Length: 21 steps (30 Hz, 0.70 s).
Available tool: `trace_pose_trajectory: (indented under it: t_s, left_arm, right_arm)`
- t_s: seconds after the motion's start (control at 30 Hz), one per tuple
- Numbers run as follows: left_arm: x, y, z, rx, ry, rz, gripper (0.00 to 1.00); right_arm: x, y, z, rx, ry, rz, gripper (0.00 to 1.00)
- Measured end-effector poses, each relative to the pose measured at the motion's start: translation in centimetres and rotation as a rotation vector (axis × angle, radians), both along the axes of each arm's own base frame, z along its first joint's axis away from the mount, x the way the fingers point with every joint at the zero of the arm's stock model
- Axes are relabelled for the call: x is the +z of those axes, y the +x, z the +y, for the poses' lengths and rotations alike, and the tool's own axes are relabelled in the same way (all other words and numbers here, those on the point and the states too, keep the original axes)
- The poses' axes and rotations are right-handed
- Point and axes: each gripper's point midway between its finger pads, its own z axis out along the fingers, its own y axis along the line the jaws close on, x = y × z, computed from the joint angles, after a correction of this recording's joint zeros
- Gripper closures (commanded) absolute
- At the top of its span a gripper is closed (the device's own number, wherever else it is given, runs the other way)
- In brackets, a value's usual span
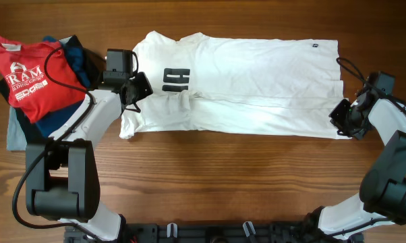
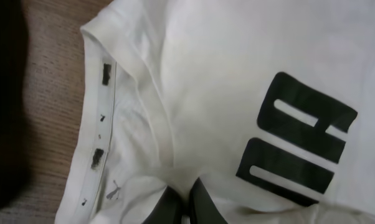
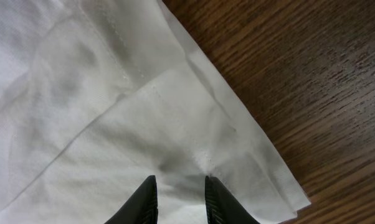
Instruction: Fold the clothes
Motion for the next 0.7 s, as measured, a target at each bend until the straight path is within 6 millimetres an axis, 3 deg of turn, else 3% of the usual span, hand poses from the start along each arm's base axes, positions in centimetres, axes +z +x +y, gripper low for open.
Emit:
trace_pose_trajectory:
  t_s: [0.03,0.07,0.13,0.3,0.47,0.7]
  left_arm:
    - [-0.2,-0.5,0.1,-0.004,0.004,0.021,0.57]
    - [-0.6,-1.3,0.1,0.000,0.006,0.058,0.50]
    - [-1.4,-3.3,0.3,-0.002,0.016,0.151,0.41]
    - [-2.8,-9.1,0.9,0.001,0.038,0.394,0.38]
    - [-1.7,-10.0,1.0,0.001,0.039,0.404,0.37]
    - [2.6,-11.5,1.2,0.008,0.035,0.348,0.39]
  right_arm:
    - [0.0,0.0,0.0,0.000,0.000,0.000,0.74]
    - [0.0,0.0,0.0,0.000,0.000,0.000,0.74]
    - [0.0,0.0,0.0,0.000,-0.001,-0.002,0.74]
    - [0.0,0.1,-0.1,0.000,-0.002,-0.006,0.74]
    - [0.0,0.1,-0.1,0.000,-0.002,-0.006,0.74]
    - [0.0,0.1,-0.1,0.000,-0.002,-0.006,0.74]
